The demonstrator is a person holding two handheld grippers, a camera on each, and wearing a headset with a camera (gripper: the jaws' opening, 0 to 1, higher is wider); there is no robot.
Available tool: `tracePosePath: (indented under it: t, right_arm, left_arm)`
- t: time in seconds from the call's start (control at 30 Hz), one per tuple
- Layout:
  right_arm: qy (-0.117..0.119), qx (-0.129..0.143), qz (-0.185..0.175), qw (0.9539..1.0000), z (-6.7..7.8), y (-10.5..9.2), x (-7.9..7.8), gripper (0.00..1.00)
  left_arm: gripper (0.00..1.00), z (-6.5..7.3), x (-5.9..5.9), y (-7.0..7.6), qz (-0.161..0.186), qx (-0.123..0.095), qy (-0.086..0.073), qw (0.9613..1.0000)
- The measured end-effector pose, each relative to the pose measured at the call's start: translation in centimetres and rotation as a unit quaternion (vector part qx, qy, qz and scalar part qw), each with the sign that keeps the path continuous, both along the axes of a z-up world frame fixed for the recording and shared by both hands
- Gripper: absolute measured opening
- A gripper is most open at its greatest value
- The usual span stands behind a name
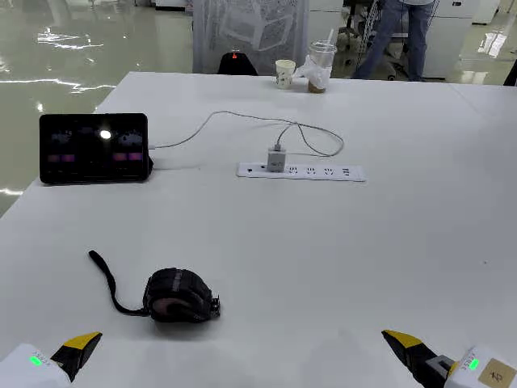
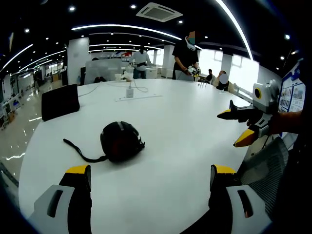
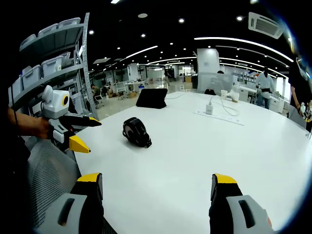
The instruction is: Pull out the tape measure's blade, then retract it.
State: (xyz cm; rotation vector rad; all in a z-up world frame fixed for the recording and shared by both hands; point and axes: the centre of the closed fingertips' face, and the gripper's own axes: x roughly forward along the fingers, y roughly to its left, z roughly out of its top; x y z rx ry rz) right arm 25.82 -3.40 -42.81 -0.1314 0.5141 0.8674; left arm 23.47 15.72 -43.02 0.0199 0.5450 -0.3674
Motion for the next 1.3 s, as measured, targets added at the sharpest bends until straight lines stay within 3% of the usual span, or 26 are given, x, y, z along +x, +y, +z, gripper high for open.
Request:
tracePosePath:
  t: [0.27, 0.9, 1.3]
  right_arm:
    - [0.002, 0.003, -0.013, 0.9999, 0.1, -0.2, -0.5, 0.99]
    - [0.003, 0.001, -0.016, 0.9999, -0.1, -0.7, -0.9, 0.99]
    - [0.002, 0.002, -0.021, 0.9998, 0.0, -1.1, -0.7, 0.99]
  left_arm:
    - [0.99, 0.4, -0.6, -0.1, 0.000, -0.005, -0.006, 1.0000]
    - [0.99, 0.9, -0.9, 0.2, 0.000, 0.006, -0.022, 0.9997]
    - [0.99, 1.2, -0.8, 0.4, 0.003, 0.001, -0.023, 0.9997]
